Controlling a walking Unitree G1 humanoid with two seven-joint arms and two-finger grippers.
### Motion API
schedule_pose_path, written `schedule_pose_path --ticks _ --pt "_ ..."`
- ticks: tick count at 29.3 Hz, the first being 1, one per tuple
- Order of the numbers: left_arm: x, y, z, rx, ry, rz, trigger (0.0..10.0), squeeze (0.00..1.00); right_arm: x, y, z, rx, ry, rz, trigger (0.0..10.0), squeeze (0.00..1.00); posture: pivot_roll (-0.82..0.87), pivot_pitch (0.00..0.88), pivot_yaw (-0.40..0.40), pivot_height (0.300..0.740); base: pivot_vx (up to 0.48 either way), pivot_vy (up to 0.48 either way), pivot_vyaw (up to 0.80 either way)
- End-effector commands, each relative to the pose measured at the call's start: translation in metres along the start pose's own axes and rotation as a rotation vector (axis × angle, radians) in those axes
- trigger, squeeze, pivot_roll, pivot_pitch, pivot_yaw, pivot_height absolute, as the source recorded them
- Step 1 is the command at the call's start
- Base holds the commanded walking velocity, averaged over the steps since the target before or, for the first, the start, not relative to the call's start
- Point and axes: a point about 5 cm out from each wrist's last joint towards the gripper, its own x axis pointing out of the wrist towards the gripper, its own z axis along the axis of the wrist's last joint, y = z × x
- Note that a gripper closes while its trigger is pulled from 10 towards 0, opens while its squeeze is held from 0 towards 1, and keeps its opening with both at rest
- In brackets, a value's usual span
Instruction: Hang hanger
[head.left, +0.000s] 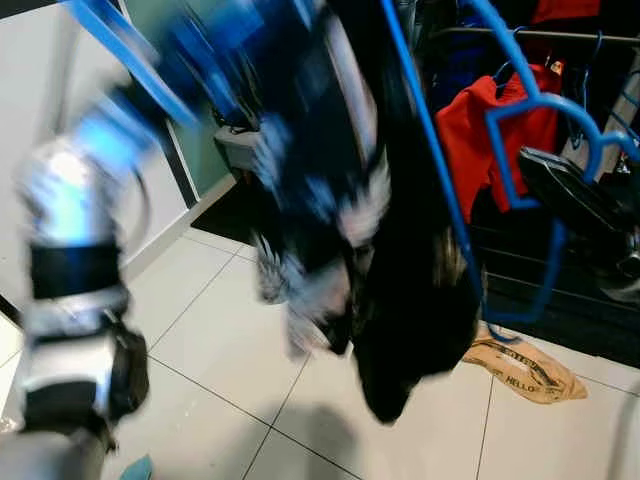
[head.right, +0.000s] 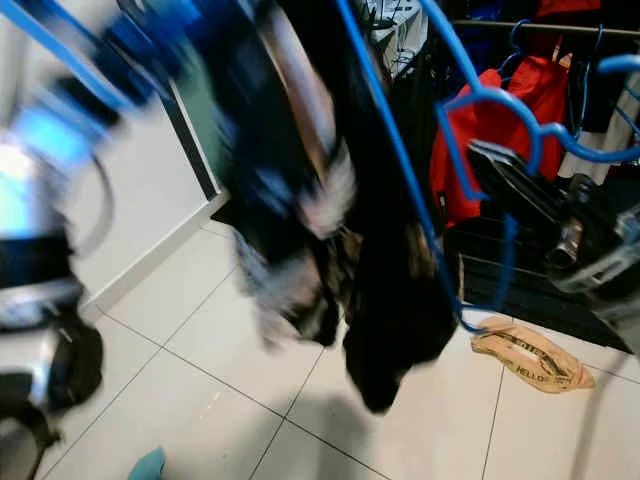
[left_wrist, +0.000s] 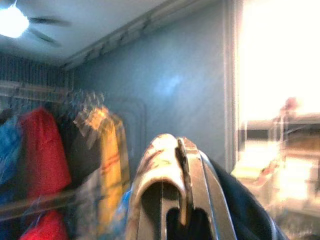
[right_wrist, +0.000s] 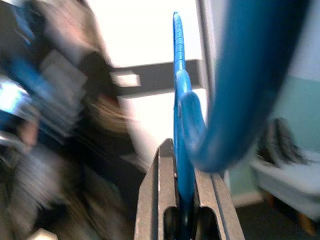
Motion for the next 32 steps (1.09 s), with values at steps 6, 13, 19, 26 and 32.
schedule_pose_path --ticks 6,13,19,26,32 --pt "0.001 0.004 0.013 -0.147 -0.126 0.014 0.1 0.0 0.0 0.001 -0.014 -0.016 0.082 -0.026 10.0 0.0 -0.05 0.063 0.104 0.74 0.0 0.0 0.0" --pt "0.003 0.018 -0.002 -0.242 -0.153 0.113 2.1 0.0 0.005 0.006 -0.02 -0.001 0.098 0.009 10.0 0.0 -0.04 0.071 0.105 0.74 0.0 0.0 0.0" --pt "-0.005 0.04 -0.017 -0.284 -0.132 0.276 4.4 0.0 -0.001 0.021 -0.016 0.026 0.087 0.128 10.0 0.0 -0.04 0.075 0.107 0.74 0.0 0.0 0.0" --pt "-0.007 0.035 -0.013 -0.309 -0.127 0.163 6.9 0.0 -0.022 0.025 -0.022 0.046 0.238 0.172 10.0 0.0 -0.04 0.08 0.104 0.74 0.0 0.0 0.0" --pt "-0.008 0.032 -0.01 -0.312 -0.129 0.118 9.4 0.0 -0.028 0.025 -0.023 0.053 0.271 0.173 10.0 0.0 -0.04 0.079 0.105 0.74 0.0 0.0 0.0"
